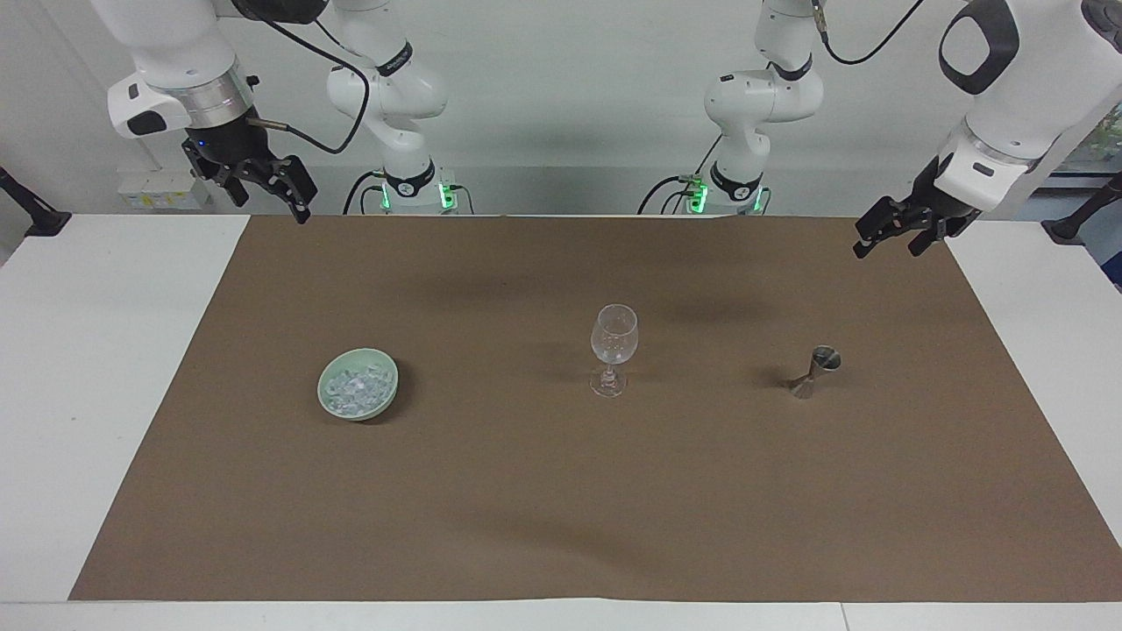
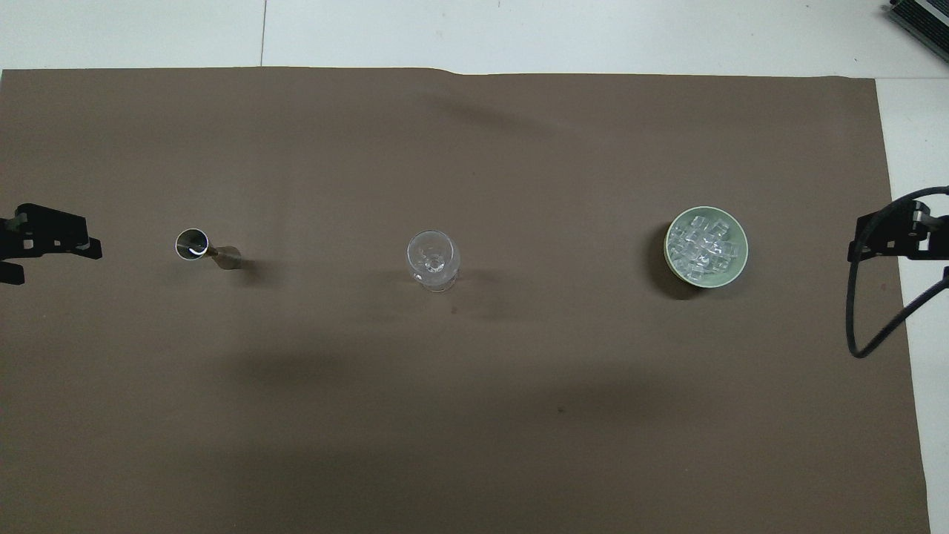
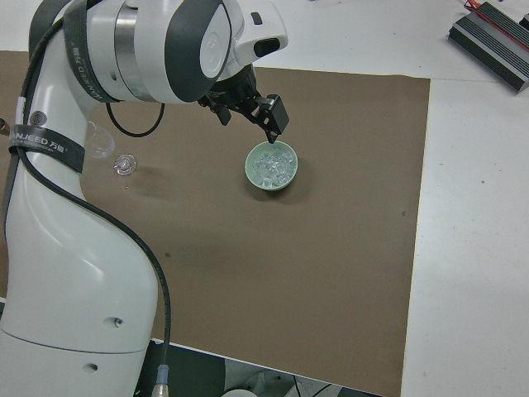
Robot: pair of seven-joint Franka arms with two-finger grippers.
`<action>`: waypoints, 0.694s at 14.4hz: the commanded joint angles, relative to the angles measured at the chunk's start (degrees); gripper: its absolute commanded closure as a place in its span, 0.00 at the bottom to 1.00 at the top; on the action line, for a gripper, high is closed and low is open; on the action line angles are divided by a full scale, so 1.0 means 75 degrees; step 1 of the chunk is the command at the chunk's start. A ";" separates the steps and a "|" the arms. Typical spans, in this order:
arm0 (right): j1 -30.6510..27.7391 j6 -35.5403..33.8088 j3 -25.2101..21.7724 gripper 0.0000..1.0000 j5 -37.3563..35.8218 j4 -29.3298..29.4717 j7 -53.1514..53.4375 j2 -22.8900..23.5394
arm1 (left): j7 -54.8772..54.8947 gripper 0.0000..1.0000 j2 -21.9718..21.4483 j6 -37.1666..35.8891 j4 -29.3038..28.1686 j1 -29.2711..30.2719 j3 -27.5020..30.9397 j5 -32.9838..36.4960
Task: Pour wine and add ice with both arms
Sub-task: 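Move the left gripper toward the small silver metal cup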
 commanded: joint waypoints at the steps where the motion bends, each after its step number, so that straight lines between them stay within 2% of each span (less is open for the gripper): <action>1: -0.0043 0.0128 0.0023 0.00 0.0041 -0.0063 -0.0130 -0.0033 | -0.1767 0.00 -0.0043 0.0387 -0.0281 0.0081 -0.0048 -0.0418; 3: -0.0043 0.0128 0.0023 0.00 0.0041 -0.0063 -0.0130 -0.0033 | -0.2709 0.00 0.0063 0.0131 -0.0293 0.0198 -0.0048 -0.0605; 5: -0.0043 0.0128 0.0023 0.00 0.0041 -0.0063 -0.0130 -0.0033 | -0.4229 0.00 0.0074 -0.0244 -0.0293 0.0548 -0.0048 -0.1260; 9: -0.0043 0.0128 0.0023 0.00 0.0041 -0.0063 -0.0130 -0.0033 | -0.4832 0.00 0.0074 -0.0807 -0.0328 0.1275 -0.0048 -0.2116; 10: -0.0043 0.0128 0.0023 0.00 0.0041 -0.0063 -0.0130 -0.0033 | -0.5426 0.00 0.0179 -0.0855 -0.0328 0.1660 -0.0036 -0.2547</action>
